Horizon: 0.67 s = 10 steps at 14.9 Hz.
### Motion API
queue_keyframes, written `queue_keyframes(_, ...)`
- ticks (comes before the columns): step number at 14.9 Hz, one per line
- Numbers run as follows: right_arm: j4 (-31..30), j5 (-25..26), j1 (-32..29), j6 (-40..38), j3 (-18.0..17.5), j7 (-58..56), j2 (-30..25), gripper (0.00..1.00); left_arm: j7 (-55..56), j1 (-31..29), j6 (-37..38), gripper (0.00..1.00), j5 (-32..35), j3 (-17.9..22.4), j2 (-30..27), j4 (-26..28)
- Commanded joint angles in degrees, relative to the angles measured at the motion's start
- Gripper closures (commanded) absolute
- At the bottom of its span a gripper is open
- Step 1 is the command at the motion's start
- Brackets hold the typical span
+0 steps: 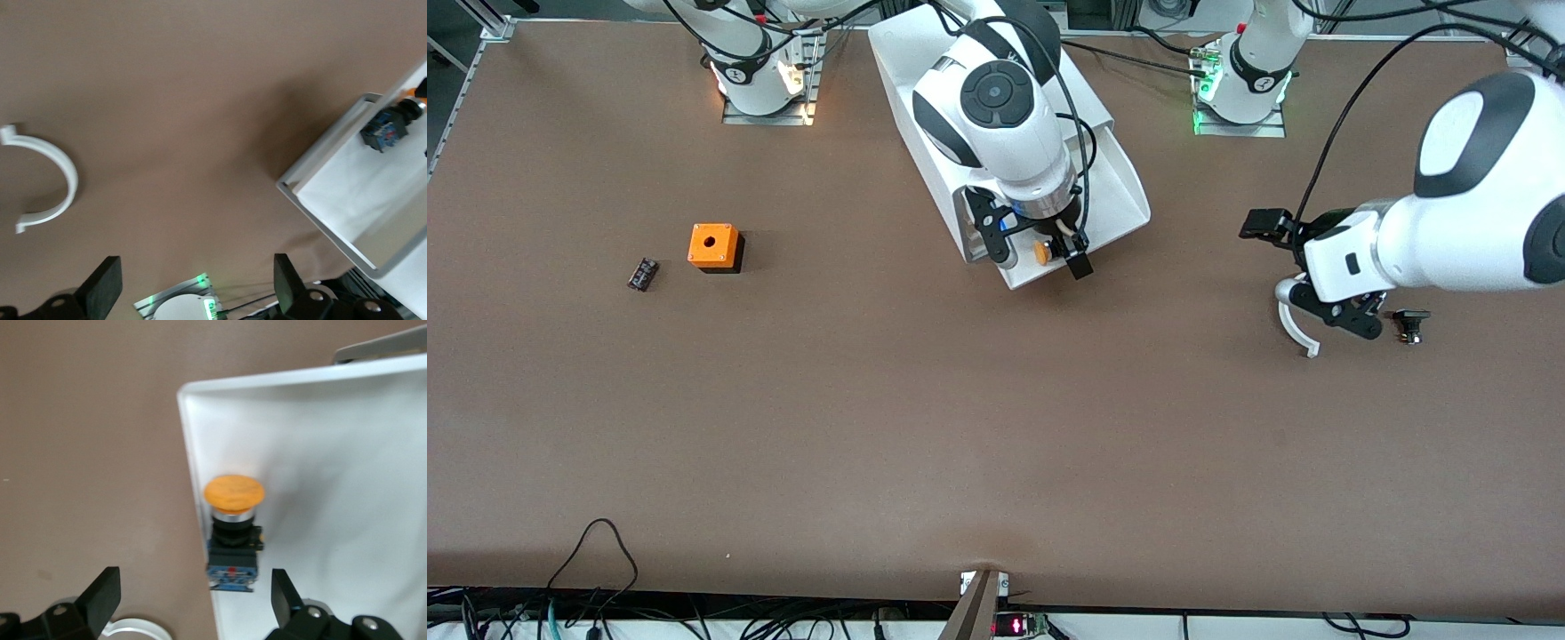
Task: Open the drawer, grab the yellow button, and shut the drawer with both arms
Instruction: 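Grasp the orange push button in the drawer with the right gripper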
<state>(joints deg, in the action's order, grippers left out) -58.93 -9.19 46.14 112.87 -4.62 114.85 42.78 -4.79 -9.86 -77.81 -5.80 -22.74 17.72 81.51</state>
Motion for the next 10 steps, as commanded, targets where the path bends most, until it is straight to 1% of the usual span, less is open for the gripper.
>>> queue_keyframes(1, 0.9, 1.3, 1.2, -1.5, 0.4, 0.8, 0.8, 0.0, 1.9, 0.5, 0.7, 0.0, 4.0, -0.1, -3.4, 0.0)
queue_keyframes(4, -0.4, 2.5, 1.8, -1.5, 0.3, 0.4, 0.7, 0.0, 2.1, 0.5, 0.5, 0.0, 6.8, -0.2, -4.2, 0.0)
queue_keyframes(6, -1.5, 2.6, 1.8, -1.5, 0.3, 0.3, 0.7, 0.01, 2.2, 0.5, 0.4, 0.0, 7.8, 0.1, -3.9, -2.5)
queue_keyframes(7, -1.7, 2.5, 1.8, -1.5, 0.3, 0.2, 0.7, 0.08, 2.2, 0.5, 0.4, 0.0, 7.9, 0.2, -3.7, -2.8)
queue_keyframes(8, -1.8, 2.6, 1.8, -1.6, 0.3, -0.3, 0.6, 0.2, 2.2, 0.5, 0.4, 0.0, 7.8, 0.2, -3.7, -2.8)
queue_keyframes(10, -1.9, 2.5, 1.9, -2.0, 0.3, -0.7, 0.5, 0.53, 2.2, 0.6, 0.3, 0.0, 7.8, 0.1, -3.7, -2.8)
